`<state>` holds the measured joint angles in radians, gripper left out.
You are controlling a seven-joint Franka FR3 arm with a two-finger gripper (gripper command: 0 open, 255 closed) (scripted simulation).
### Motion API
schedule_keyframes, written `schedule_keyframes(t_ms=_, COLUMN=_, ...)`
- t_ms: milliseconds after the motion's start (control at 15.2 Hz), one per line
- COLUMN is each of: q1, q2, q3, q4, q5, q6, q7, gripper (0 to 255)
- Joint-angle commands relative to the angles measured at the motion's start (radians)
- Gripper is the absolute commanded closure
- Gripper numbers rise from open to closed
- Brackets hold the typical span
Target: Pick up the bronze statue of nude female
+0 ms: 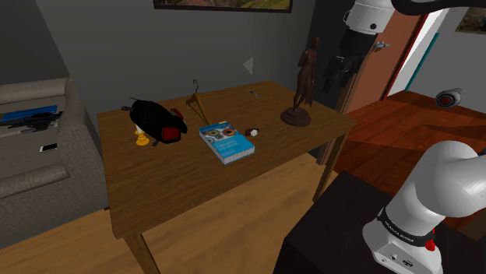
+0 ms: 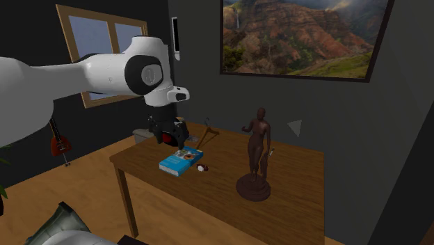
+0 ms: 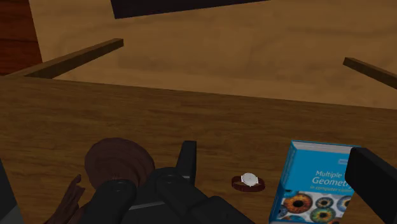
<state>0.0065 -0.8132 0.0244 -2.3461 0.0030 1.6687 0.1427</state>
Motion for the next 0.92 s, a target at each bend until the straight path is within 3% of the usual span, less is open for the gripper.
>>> schedule_keyframes(t_ms=0, q1=0.000, q2=0.000, q3=0.000, q4=0.000, q5=0.000, q6=0.000, q7=0.000, gripper=0)
schedule_keyframes(t_ms=462, q1=0.006, q2=0.004, q3=-0.216, q4=-0.091, q5=-0.078, q6=0.171, q7=-0.308, gripper=0)
schedule_keyframes(t_ms=858, q1=0.042, q2=0.102, q3=-0.418, q4=-0.081, q5=-0.105, q6=0.318, q7=-0.583, gripper=0)
